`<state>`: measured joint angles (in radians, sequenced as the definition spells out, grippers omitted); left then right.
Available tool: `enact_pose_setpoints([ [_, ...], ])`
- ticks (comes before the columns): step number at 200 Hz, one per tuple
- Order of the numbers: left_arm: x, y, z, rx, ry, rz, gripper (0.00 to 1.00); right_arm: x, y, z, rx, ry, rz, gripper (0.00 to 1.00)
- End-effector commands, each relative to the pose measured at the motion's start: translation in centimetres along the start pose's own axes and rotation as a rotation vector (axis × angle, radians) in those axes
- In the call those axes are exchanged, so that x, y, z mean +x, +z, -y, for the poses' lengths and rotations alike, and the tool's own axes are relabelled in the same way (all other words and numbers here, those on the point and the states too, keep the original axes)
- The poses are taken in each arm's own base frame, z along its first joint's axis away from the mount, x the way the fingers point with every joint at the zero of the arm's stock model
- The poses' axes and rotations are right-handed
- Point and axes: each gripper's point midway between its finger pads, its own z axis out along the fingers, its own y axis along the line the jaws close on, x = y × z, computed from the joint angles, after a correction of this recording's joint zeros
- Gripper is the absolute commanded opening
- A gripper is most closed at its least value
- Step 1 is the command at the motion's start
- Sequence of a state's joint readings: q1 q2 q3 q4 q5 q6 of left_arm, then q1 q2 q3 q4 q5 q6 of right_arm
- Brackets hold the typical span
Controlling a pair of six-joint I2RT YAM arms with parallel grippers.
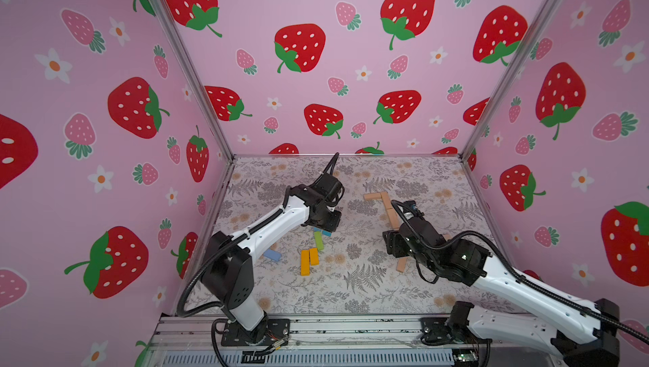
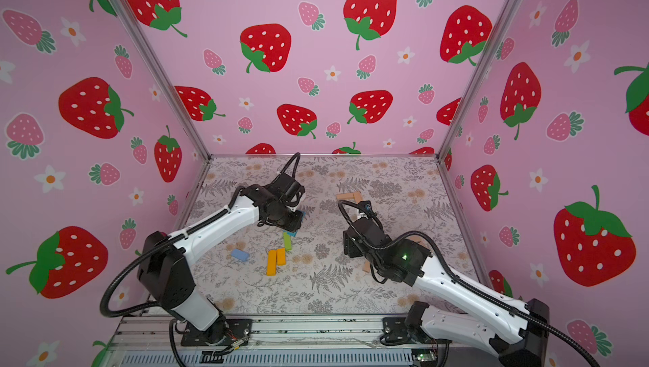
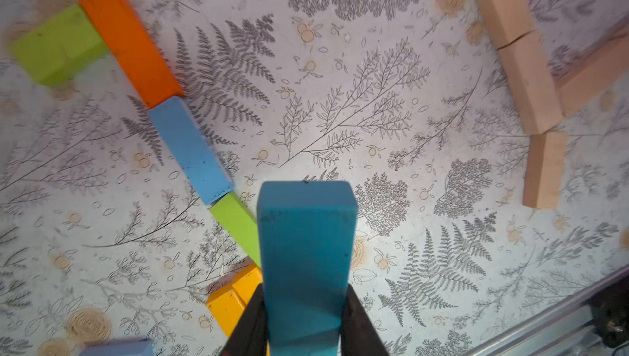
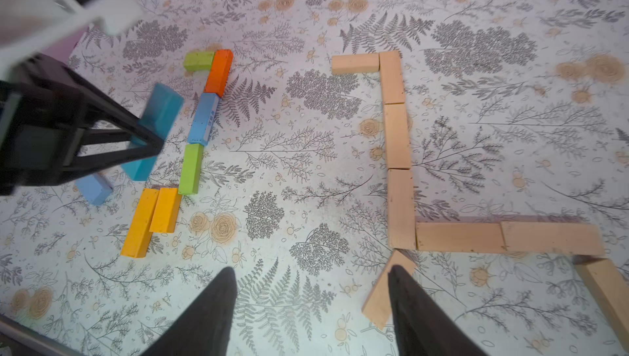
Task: Assemble a giraffe with building blocks
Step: Assemble the building block at the center of the board.
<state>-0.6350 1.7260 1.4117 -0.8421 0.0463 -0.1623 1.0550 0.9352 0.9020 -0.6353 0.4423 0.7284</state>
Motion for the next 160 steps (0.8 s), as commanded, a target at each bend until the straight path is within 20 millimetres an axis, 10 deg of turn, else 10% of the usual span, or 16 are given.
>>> enact_pose_setpoints([
  [1,-1.6,1.4,1.3,0.021,0.137,-0.007,0.07,0.1,-1.2,2.2,0.052,-0.029,0.035,0.69],
  [70,0.0,7.5,1.6,-0.008,0.42,-0.164,0.02,1.4,-1.4,3.0,0.056,-0.008,0.014,0.69],
  [160,2.4,10.2,0.2,-0.019,0.628,-0.268,0.03,1.4,-0.9,2.6,0.061,-0.013,0.002,0.69],
])
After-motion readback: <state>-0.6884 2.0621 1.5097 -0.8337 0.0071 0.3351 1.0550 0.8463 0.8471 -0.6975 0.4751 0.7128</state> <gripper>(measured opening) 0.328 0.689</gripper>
